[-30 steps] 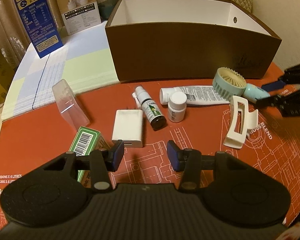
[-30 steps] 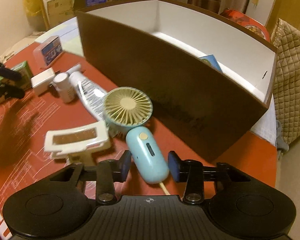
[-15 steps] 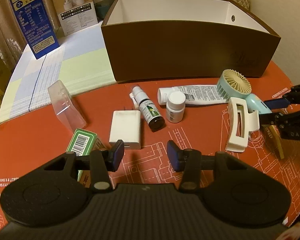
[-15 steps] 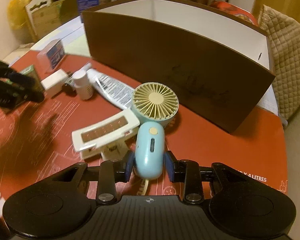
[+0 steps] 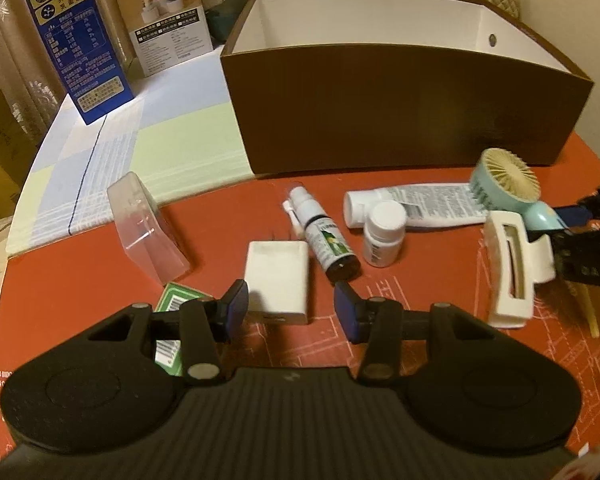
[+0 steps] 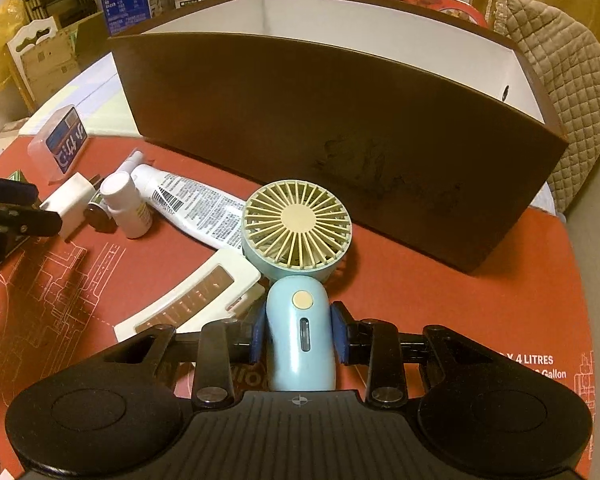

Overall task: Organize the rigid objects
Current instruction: 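Grasp the white charger block with the left tool while the right tool holds the fan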

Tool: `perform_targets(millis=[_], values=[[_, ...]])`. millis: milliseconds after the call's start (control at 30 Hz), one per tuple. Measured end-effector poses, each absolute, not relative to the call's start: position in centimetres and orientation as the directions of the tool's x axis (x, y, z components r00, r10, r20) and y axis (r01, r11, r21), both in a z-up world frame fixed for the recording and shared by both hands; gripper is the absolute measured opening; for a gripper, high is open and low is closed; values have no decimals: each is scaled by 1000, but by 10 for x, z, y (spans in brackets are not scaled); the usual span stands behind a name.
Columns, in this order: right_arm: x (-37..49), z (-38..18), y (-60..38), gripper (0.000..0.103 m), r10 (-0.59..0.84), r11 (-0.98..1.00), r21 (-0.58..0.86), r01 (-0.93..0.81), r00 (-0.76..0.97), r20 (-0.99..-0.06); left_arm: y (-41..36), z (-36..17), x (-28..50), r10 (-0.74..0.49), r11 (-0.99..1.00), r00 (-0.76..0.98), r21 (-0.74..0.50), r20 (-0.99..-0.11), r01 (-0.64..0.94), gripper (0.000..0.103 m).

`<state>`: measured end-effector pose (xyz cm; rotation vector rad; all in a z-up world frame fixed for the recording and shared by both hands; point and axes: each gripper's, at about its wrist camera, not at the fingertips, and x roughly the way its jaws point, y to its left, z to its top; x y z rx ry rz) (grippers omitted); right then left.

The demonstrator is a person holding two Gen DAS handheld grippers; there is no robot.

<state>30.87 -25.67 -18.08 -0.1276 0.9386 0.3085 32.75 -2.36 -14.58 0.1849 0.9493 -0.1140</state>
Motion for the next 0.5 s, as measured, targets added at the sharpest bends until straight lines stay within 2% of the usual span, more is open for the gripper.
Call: perform_targets(millis=[300,500], values=[[291,-179,-273,30,180,963,28,-270,559,-809,-22,-162,352,32,981,551,132,-834,144,43],[281,-179,-280,30,172,967,31,-253,559,-811,-22,-167,353,24,983,536,118,-844,142,36]])
